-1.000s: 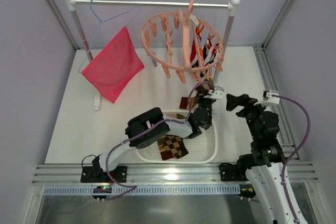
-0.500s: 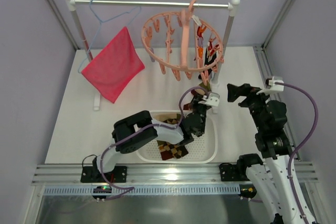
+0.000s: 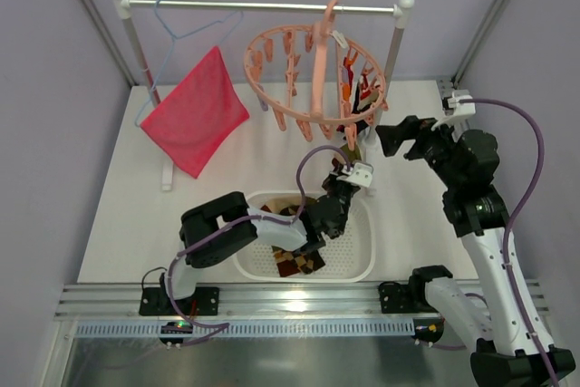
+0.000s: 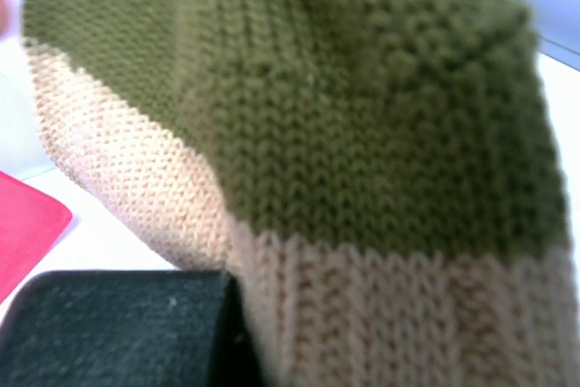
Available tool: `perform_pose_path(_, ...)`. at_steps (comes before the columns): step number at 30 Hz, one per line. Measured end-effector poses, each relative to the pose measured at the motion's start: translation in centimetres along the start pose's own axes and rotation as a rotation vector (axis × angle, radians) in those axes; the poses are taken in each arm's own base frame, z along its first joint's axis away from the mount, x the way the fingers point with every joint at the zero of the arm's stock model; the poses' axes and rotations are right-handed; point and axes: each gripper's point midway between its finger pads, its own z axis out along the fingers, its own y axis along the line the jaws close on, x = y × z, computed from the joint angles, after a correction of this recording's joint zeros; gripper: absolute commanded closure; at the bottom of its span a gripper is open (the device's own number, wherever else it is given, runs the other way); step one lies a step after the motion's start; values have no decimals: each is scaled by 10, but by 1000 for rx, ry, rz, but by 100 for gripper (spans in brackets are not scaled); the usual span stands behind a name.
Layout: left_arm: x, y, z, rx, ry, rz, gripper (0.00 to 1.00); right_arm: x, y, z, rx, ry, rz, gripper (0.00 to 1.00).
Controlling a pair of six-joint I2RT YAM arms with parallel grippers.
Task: Remove the socks clipped to the hanger
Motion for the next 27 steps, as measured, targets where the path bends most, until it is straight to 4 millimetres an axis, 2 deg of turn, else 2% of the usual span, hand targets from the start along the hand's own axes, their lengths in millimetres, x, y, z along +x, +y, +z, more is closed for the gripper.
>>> perform_pose_path(6,6,-5,-2,27,18,-9,100,-4,28,-8,-138,10,-12,1)
perform_pose_path(12,1,-5,-2,37,19,-29,100,0,54,-14,-255,34,-42,0)
perform_pose_path(22,3,-3,-5,50,31,-38,100,27,85,0,-358,142,-85,0)
perform_pose_path(27,4,-3,-6,55,32,-42,100,30,96,8,-382,161,-107,2)
